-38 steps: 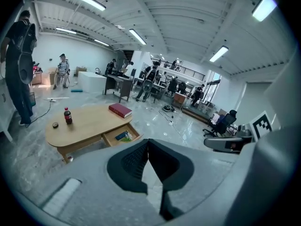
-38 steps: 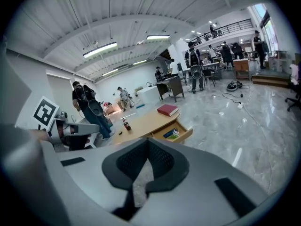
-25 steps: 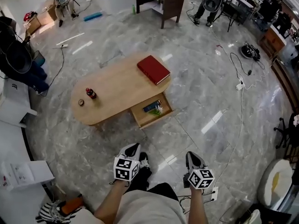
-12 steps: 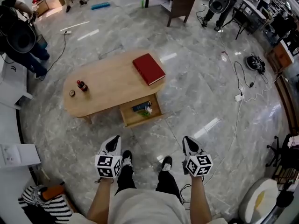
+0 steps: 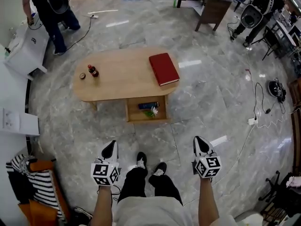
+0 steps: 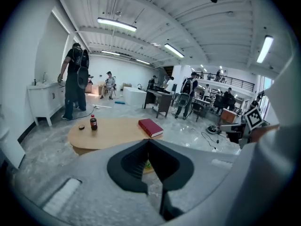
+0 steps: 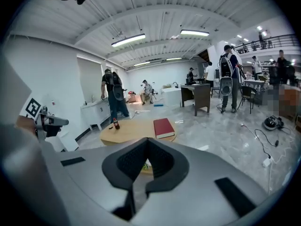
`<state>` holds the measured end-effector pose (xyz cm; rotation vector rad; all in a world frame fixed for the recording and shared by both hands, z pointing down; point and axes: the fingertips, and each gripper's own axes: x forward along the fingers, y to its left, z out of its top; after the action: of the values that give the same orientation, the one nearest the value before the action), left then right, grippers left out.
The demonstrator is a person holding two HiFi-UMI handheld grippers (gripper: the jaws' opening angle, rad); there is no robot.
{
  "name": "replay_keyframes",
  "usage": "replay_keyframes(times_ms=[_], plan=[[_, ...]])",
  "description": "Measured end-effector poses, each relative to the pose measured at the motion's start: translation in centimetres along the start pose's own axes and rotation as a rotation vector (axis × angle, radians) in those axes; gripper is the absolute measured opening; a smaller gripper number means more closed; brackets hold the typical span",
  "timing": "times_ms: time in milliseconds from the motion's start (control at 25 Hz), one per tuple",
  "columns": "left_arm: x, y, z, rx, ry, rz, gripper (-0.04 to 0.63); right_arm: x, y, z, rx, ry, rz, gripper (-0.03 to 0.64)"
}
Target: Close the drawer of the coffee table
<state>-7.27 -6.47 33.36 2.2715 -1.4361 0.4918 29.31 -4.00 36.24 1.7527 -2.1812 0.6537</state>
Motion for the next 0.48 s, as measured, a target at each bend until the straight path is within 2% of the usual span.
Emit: replay_keyframes(times_ms=[160, 360, 480], plan=[[2.7, 1.8, -3.6, 0.018, -0.014, -0.002, 0.009, 4.2, -2.1, -3.6, -0.075, 0.007, 0.008, 0.014], [9.7, 6.7, -11.8, 0.042, -0.011, 0.042, 0.009, 11.7, -4.9, -10.8, -0.102, -0.011, 0.023, 0.014], [14.7, 9.6, -16.4, 0.042, -0.016, 0.070, 0.009, 16.3, -5.9, -15.2, -0.120, -0.031, 0.062, 0.014]])
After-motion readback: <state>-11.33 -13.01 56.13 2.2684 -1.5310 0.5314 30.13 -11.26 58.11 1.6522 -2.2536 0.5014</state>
